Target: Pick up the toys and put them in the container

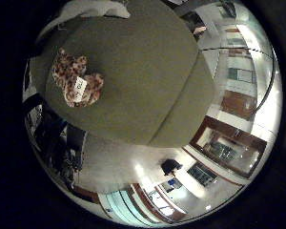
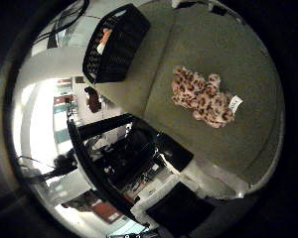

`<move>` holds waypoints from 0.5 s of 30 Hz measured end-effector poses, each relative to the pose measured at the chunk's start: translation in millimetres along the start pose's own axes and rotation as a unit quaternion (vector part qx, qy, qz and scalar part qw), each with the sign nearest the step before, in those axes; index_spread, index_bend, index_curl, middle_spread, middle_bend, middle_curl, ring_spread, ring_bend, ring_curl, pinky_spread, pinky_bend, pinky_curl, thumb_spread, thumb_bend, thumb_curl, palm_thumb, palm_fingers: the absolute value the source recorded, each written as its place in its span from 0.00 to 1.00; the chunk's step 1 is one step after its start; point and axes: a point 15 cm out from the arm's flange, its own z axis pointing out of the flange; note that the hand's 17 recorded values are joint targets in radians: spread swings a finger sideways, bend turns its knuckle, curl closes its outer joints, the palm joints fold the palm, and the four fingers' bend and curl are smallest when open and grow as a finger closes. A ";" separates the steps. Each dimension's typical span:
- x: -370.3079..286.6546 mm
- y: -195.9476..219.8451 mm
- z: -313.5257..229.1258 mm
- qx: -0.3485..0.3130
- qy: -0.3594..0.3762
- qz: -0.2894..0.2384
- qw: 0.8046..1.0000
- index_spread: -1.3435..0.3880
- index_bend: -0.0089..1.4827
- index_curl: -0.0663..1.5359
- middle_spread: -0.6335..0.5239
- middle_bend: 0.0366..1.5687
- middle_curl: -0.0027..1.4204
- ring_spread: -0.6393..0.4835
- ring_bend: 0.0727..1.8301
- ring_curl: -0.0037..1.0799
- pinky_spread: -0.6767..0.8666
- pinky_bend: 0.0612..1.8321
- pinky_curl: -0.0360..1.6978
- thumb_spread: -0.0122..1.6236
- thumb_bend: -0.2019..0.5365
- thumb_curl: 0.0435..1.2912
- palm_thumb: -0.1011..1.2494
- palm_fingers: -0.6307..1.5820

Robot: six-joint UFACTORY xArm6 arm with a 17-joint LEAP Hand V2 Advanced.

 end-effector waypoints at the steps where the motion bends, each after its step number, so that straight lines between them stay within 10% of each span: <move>1: -3.1 0.6 6.1 -0.003 -0.004 0.005 1.000 0.62 0.11 0.22 0.59 0.13 0.24 0.73 0.21 0.21 0.75 0.44 0.02 0.66 0.23 0.22 0.46 0.36; 15: -21.4 0.1 61.0 -0.032 -0.032 0.039 0.998 0.66 0.12 0.22 0.65 0.13 0.24 0.76 0.21 0.21 0.75 0.47 0.02 0.64 0.24 0.20 0.41 0.35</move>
